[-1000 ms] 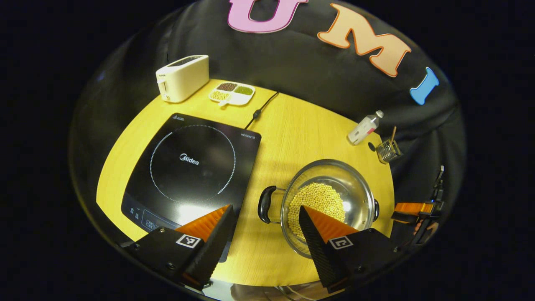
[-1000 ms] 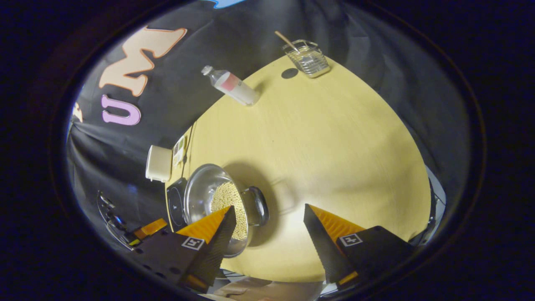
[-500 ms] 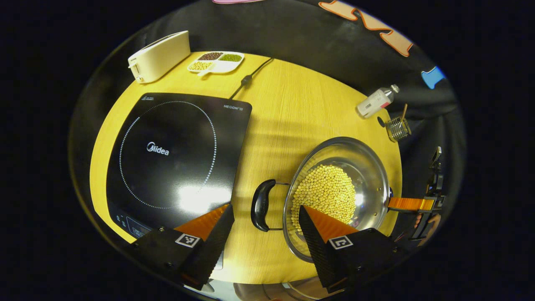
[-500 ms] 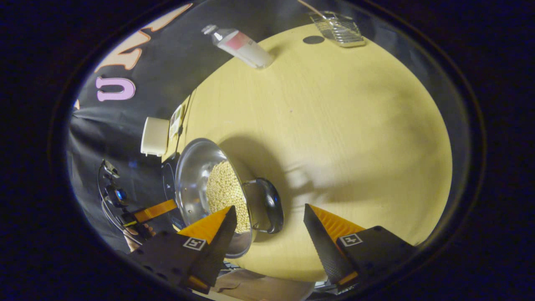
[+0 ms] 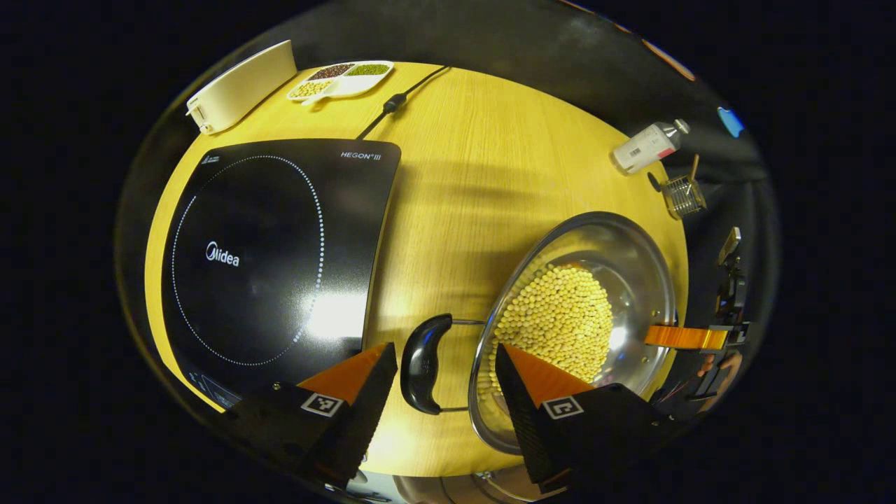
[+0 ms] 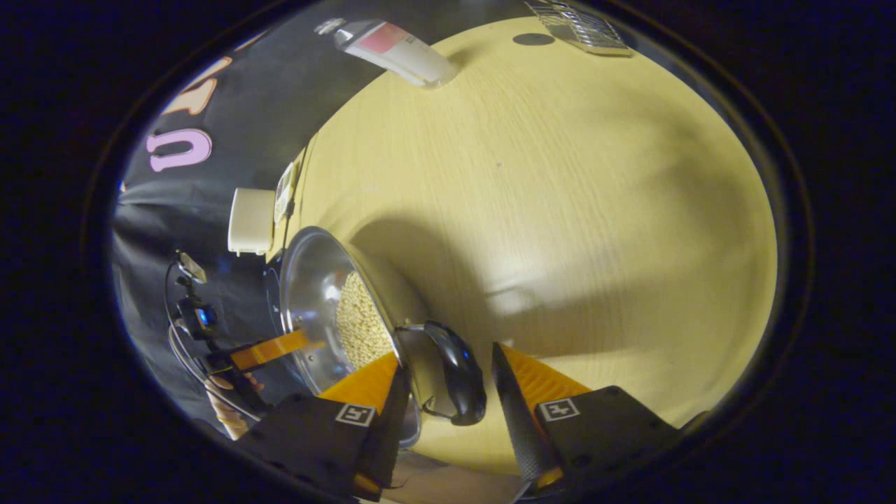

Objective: First push the handle of the pot to place it horizontally, then grasp the pot with both hands and set it on the induction cooktop.

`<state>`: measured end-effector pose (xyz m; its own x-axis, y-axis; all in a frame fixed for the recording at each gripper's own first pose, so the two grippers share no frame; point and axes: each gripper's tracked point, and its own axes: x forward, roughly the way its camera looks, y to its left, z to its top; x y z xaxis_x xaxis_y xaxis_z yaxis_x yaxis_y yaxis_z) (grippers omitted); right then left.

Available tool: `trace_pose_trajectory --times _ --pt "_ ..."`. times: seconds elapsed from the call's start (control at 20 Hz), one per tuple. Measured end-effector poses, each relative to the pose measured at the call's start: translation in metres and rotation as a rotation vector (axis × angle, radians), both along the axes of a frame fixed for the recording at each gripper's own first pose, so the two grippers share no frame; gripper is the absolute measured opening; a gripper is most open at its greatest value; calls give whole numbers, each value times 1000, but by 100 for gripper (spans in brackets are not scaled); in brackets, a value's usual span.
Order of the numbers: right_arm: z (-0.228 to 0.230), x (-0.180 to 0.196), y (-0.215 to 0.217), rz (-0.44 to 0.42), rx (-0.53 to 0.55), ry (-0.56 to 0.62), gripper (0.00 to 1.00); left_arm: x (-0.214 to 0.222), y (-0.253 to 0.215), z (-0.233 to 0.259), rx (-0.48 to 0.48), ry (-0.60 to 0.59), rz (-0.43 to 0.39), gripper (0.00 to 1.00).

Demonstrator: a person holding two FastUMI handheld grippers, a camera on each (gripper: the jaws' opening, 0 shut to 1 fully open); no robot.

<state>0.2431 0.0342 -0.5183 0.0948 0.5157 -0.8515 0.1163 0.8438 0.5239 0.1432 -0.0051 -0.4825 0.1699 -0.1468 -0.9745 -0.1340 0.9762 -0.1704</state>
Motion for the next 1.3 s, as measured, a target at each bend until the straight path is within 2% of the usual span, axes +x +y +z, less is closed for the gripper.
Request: trace_pose_trajectory --times 0.05,0.1,0.15,0.2,0.3,0.35,0.45,0.5,0.55,0.65,0.75,0.95,1.3 --pt "1 1 3 1 6 5 58 0 -2 -1 -4 7 -1 87" --pt "-1 1 3 9 -3 4 49 0 -3 -4 -4 16 -3 85" --pt "-5 0 2 19 -22 7 46 -1 0 -5 8 28 -4 79" --pt "-3 -1 1 27 -26 6 47 -3 2 -5 17 44 -3 75" --pt "-5 0 1 37 -36 7 55 -2 0 -8 18 45 8 67" --pt "-6 1 1 38 -42 2 55 -4 1 -7 20 51 4 66" --pt "-6 1 1 49 -57 1 52 -3 1 -7 22 49 1 64" --pt "-6 0 0 53 -66 6 47 -3 1 -6 22 47 6 64" --pt "-8 0 0 47 -75 12 52 -2 0 -7 25 41 16 63" --pt "-7 2 -1 52 -85 5 46 -2 1 -6 33 29 18 62" --pt "-6 3 -2 52 -101 -8 46 -3 1 -5 42 24 2 64" --pt "-3 6 -4 47 -126 -35 46 -2 1 -4 57 18 -5 58" --pt "7 3 -8 54 -137 -58 46 -2 1 0 62 1 -19 61"
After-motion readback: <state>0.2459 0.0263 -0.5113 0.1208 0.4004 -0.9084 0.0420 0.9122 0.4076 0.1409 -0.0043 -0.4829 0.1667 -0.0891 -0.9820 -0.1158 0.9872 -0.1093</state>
